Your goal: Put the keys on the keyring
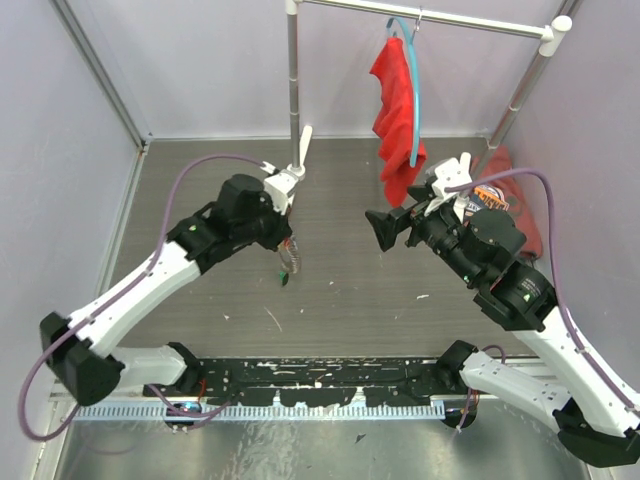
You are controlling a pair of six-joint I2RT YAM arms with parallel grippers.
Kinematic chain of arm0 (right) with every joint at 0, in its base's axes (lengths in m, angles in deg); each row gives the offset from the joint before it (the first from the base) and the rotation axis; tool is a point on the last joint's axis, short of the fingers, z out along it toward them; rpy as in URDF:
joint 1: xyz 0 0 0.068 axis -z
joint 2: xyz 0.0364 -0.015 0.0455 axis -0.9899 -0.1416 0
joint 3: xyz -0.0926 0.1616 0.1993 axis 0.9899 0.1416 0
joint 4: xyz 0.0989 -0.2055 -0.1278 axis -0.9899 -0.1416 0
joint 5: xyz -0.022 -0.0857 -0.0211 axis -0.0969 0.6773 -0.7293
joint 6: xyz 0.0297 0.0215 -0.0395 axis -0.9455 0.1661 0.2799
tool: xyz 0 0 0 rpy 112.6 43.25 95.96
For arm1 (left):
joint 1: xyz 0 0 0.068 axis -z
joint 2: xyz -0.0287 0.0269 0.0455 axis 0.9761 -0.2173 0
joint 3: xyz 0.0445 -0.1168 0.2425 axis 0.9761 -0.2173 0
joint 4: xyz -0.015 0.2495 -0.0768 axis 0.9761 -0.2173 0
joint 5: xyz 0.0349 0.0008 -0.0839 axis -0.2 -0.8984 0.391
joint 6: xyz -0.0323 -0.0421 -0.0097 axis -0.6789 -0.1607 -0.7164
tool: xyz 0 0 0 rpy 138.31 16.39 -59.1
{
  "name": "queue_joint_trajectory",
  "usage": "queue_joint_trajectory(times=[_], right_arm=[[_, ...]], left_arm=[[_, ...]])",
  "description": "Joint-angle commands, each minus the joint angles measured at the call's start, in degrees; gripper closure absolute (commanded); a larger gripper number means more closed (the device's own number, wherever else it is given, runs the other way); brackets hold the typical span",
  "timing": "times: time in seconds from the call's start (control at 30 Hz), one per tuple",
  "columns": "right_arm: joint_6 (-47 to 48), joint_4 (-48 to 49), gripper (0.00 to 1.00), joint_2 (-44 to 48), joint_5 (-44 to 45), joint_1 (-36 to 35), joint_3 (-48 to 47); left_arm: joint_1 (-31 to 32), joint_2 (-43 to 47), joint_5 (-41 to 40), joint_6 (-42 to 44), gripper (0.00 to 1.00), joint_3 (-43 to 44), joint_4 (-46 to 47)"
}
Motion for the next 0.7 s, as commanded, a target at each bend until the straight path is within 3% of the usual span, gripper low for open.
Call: queue_joint_trajectory(times=[0.0, 0.3, 0.67], right_arm=[[-1.1, 1.9, 0.00, 0.9, 0.8, -0.1, -0.6], [-1.9, 1.4, 0.00, 2.5, 3.3, -0.1, 0.1], [-3.3, 0.4, 0.00, 2.2, 5.2, -0.1, -0.2]], left_arm=[[0.4, -6.8, 2.0, 0.3, 1.00, 1.6, 0.9], [4.4, -18.1, 6.6, -0.6, 0.99, 4.3, 8.0], [6.3, -29.8, 13.9, -6.0, 0.71, 7.2, 18.1]])
